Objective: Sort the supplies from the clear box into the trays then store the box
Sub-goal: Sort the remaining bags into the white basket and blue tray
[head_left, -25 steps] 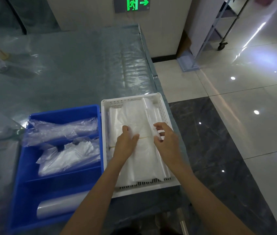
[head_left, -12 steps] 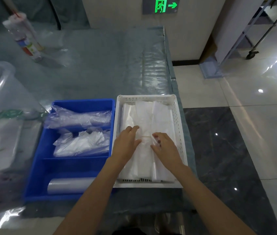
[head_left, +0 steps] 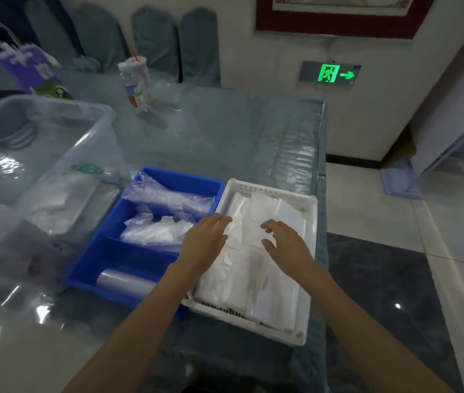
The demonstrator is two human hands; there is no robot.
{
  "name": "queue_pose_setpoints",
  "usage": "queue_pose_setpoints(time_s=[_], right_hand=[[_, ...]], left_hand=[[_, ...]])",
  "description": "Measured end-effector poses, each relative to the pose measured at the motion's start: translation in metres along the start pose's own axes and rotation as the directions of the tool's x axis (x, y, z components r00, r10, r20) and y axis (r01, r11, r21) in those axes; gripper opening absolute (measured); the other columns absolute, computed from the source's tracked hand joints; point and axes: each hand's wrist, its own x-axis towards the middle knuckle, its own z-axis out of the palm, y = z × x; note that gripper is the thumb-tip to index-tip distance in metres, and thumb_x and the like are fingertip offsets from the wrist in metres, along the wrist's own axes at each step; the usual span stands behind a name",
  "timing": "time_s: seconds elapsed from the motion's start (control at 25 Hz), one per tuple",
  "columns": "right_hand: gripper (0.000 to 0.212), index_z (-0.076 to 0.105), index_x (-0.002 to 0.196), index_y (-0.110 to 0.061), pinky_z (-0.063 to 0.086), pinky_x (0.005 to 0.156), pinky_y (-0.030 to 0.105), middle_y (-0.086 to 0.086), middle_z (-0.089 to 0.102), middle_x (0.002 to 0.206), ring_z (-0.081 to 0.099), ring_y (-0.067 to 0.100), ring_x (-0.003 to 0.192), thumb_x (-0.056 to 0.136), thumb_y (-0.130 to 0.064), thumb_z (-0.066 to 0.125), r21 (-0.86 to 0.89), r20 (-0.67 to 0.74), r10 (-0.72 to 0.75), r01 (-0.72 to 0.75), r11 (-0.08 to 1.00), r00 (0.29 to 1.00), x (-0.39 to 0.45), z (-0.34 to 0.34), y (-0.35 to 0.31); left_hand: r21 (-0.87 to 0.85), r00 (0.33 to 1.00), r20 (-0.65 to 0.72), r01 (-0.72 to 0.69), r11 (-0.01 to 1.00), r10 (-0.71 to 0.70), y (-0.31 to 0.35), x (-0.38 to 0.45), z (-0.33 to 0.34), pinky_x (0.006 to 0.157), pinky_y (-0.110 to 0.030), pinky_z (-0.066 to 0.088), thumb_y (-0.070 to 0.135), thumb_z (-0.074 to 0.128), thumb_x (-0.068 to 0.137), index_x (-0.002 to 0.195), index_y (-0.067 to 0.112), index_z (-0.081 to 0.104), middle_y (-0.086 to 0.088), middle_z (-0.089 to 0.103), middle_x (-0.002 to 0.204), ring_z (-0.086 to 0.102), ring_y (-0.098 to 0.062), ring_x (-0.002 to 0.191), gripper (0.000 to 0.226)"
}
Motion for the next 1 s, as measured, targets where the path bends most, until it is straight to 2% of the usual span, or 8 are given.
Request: queue_pose_setpoints(time_s=[0.24,0.4,0.56,0.72,0.88,1.0], right_hand=[[0.032,0.048,0.129,-0.023,0.047,0.086,0.030,-0.003,0.057,0.127,0.054,0.017,0.111,0.097,-0.027,0.049,-0.181,0.038,-0.146,0.151,0.972,0.988,0.023,-0.009,-0.061],[0.032,0.049,0.128,-0.023,0.045,0.087,0.028,-0.002,0.055,0.130,0.053,0.018,0.114,0.097,-0.026,0.050,-0.171,0.058,-0.220,0.227,0.959,0.974,0.029,-0.003,-0.107],[0.028,0.052,0.125,-0.021,0.039,0.076,0.026,-0.002,0.056,0.126,0.053,0.021,0.113,0.097,-0.025,0.049,-0.171,0.078,-0.313,0.322,0.931,0.946,0.034,0.012,-0.162],[0.033,0.048,0.128,-0.023,0.046,0.083,0.036,-0.002,0.056,0.126,0.052,0.023,0.113,0.096,-0.028,0.051,-0.203,0.038,-0.390,0.389,0.899,0.920,0.032,0.031,-0.234],[0.033,0.047,0.130,-0.023,0.044,0.084,0.033,-0.003,0.054,0.128,0.051,0.021,0.114,0.097,-0.027,0.048,-0.181,-0.054,-0.442,0.427,0.886,0.895,0.023,0.047,-0.304],[0.032,0.049,0.128,-0.023,0.044,0.087,0.035,-0.003,0.057,0.124,0.052,0.022,0.113,0.096,-0.024,0.050,-0.135,-0.117,-0.480,0.464,0.875,0.870,0.019,0.063,-0.364]], left_hand=[[0.069,0.986,-0.160,0.058,0.996,-0.047,-0.024,-0.031,-0.040,0.082,-0.034,0.052,0.012,0.065,0.083,0.110,0.013,0.065,-0.006,0.068,0.109,0.063,-0.025,0.100,0.027],[0.130,0.970,-0.232,0.109,0.986,-0.076,-0.056,-0.055,-0.067,0.072,-0.030,0.053,0.008,0.075,0.073,0.103,0.016,0.068,-0.002,0.069,0.099,0.066,-0.022,0.091,0.031],[0.160,0.942,-0.320,0.154,0.975,-0.097,-0.089,-0.077,-0.103,0.071,-0.033,0.053,0.013,0.067,0.079,0.103,0.015,0.067,-0.003,0.068,0.100,0.064,-0.025,0.092,0.024],[0.194,0.910,-0.408,0.162,0.968,-0.070,-0.133,-0.110,-0.153,0.076,-0.035,0.054,0.018,0.054,0.082,0.105,0.017,0.066,-0.001,0.065,0.102,0.060,-0.023,0.097,0.026],[0.210,0.871,-0.488,0.175,0.962,-0.052,-0.173,-0.147,-0.206,0.085,-0.031,0.050,0.016,0.060,0.086,0.115,0.017,0.063,-0.003,0.064,0.113,0.058,-0.022,0.106,0.029],[0.205,0.846,-0.530,0.184,0.961,-0.048,-0.214,-0.171,-0.242,0.083,-0.026,0.046,0.012,0.065,0.085,0.113,0.017,0.064,-0.003,0.065,0.111,0.058,-0.021,0.104,0.029]])
